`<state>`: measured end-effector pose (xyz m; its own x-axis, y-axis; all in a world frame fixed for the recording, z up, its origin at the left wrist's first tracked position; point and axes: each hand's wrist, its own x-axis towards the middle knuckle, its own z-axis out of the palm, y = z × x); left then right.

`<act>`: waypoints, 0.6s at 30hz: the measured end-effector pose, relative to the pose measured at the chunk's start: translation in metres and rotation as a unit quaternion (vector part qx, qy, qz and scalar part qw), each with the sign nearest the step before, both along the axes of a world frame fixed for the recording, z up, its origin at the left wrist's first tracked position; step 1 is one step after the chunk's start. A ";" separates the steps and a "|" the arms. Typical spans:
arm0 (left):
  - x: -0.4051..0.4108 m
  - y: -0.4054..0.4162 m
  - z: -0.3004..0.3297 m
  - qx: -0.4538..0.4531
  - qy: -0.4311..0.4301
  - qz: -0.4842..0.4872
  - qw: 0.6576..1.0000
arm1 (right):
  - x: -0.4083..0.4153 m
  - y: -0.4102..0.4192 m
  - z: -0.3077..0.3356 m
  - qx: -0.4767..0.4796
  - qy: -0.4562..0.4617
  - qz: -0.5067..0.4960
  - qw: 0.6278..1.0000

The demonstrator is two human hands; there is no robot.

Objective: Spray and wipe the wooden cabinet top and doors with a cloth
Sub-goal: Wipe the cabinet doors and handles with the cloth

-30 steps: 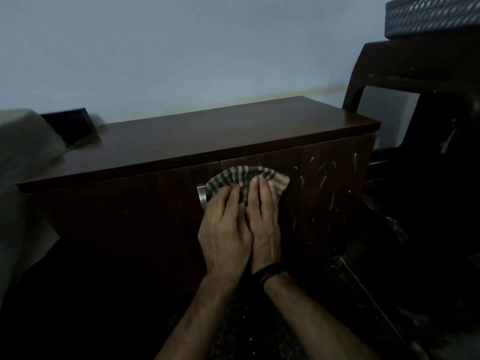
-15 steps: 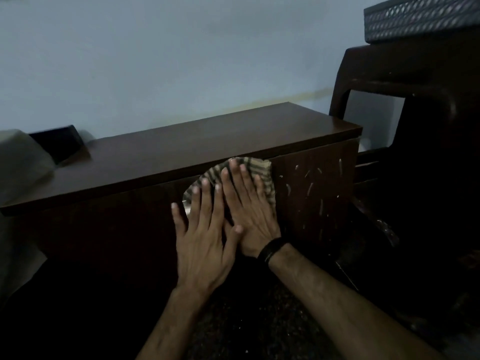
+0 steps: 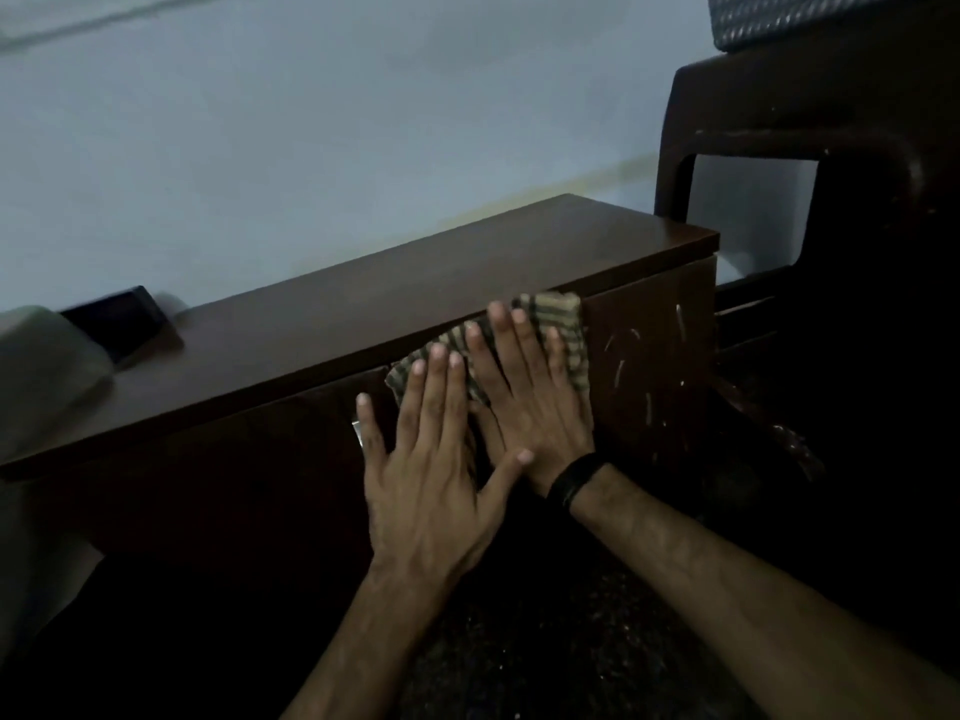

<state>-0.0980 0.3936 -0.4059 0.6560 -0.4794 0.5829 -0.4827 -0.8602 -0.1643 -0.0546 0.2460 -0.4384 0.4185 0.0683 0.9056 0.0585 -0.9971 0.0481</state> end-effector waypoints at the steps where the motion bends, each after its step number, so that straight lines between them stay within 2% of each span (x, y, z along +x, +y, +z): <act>1: 0.000 -0.004 -0.001 -0.005 0.002 0.000 1.000 | -0.001 -0.008 0.005 -0.025 0.007 0.011 1.000; 4: -0.003 -0.018 -0.003 -0.011 0.013 -0.003 1.000 | -0.004 -0.029 0.003 -0.061 0.010 0.015 0.998; 8: -0.008 -0.037 -0.009 0.033 0.019 -0.027 0.999 | -0.006 -0.038 -0.031 -0.007 -0.012 -0.033 0.999; 11: -0.011 -0.049 -0.028 0.063 0.039 -0.048 0.996 | -0.012 -0.047 -0.059 0.016 0.004 -0.075 0.997; 14: -0.009 -0.055 -0.043 0.052 0.054 -0.043 0.996 | -0.015 -0.051 -0.075 0.015 0.017 -0.081 0.996; 18: -0.002 -0.059 -0.038 0.027 0.002 -0.049 0.998 | -0.015 -0.059 -0.055 0.011 0.010 -0.050 0.999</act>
<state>-0.1000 0.3345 -0.4435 0.6065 -0.5723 0.5518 -0.5647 -0.7987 -0.2078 -0.0696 0.1865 -0.4939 0.4410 0.0063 0.8975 -0.0403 -0.9988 0.0268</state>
